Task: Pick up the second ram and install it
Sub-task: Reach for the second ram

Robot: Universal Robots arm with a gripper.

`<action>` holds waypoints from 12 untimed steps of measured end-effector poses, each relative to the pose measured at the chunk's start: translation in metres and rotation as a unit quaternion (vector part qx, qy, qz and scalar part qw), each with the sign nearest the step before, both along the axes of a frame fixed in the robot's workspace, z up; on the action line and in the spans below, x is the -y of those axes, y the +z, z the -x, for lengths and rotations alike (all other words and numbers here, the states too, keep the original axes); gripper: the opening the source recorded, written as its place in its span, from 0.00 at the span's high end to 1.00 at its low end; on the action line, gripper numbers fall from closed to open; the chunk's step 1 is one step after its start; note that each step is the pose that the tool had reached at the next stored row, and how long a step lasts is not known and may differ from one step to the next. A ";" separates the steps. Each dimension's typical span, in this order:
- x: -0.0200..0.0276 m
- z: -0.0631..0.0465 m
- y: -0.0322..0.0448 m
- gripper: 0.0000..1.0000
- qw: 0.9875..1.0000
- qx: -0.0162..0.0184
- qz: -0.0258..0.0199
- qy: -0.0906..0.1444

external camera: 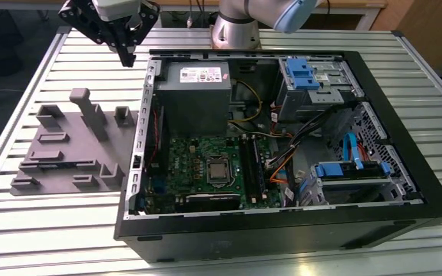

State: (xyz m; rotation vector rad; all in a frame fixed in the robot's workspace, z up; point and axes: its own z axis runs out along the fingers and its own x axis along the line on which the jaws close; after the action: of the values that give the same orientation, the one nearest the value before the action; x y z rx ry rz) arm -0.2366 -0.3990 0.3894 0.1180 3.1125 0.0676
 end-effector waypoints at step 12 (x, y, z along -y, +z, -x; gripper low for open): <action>0.0000 0.008 -0.0002 0.89 1.000 0.000 0.000 0.000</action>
State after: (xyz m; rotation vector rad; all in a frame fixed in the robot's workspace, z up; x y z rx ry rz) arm -0.2445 -0.3990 0.3892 0.1181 3.1125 0.0677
